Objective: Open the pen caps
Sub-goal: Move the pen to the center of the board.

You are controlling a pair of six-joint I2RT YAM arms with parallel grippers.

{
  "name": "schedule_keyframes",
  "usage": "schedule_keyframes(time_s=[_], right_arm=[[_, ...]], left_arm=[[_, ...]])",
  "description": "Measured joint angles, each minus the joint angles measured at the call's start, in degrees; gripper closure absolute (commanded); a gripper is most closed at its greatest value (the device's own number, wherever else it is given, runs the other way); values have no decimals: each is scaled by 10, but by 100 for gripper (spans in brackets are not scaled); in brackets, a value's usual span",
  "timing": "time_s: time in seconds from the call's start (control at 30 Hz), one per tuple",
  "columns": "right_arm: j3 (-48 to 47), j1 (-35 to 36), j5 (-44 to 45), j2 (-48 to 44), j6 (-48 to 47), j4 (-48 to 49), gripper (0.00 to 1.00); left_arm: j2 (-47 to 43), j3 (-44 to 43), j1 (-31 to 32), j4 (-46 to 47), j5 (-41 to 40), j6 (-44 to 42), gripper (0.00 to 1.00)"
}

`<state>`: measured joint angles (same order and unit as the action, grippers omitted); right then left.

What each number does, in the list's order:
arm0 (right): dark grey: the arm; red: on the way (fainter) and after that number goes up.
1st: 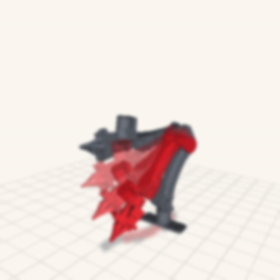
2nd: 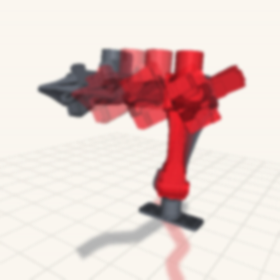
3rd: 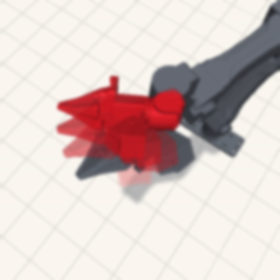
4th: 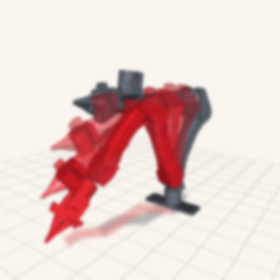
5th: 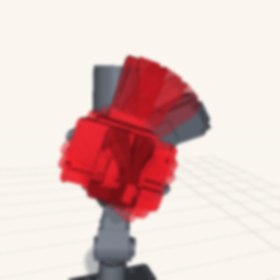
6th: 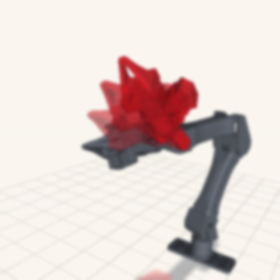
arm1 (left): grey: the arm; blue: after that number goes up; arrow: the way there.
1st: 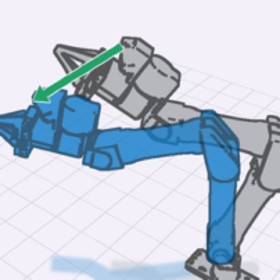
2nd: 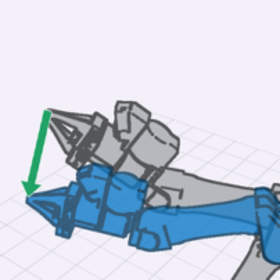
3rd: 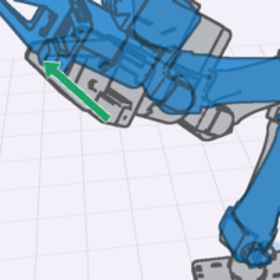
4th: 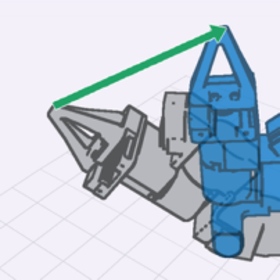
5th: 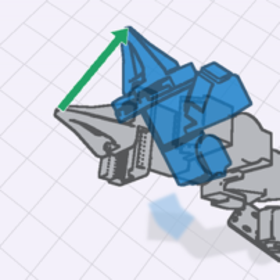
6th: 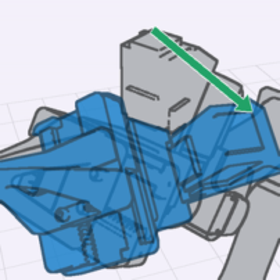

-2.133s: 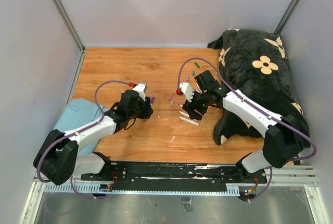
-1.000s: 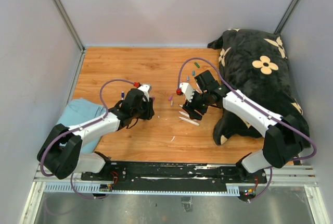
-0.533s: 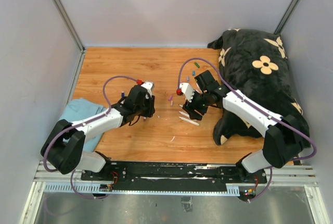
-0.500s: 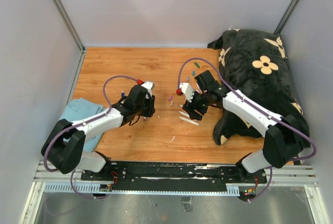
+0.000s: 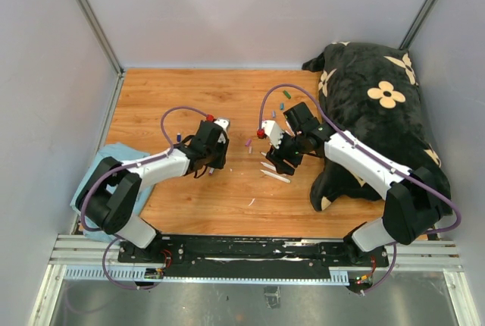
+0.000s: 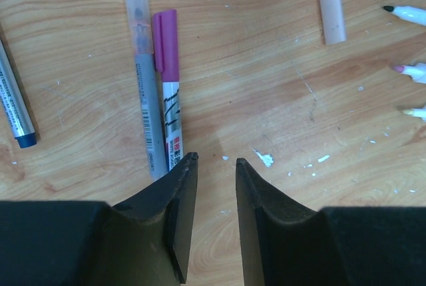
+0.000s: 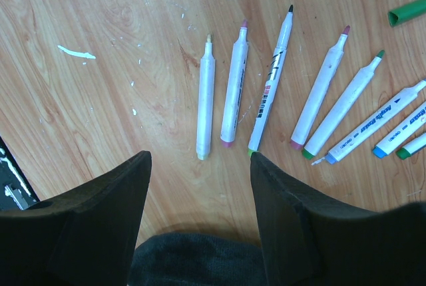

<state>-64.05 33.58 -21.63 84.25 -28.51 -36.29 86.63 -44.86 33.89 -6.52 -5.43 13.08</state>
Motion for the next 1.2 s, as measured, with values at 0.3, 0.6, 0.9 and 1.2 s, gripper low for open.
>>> schedule_keyframes(time_s=[0.3,0.6,0.9,1.2], right_arm=[[0,-1,-3,0,0,0,38],[0,-3,-4,0,0,0,37],[0,-3,-5,0,0,0,38],[0,-3,-5,0,0,0,37]], left_arm=[[31,-16,0,-9,-27,-9,66],[52,-31,0,-13,-40,-15,66],[52,-31,0,-15,-43,-16,65],[51,-31,0,-30,-55,-16,65]])
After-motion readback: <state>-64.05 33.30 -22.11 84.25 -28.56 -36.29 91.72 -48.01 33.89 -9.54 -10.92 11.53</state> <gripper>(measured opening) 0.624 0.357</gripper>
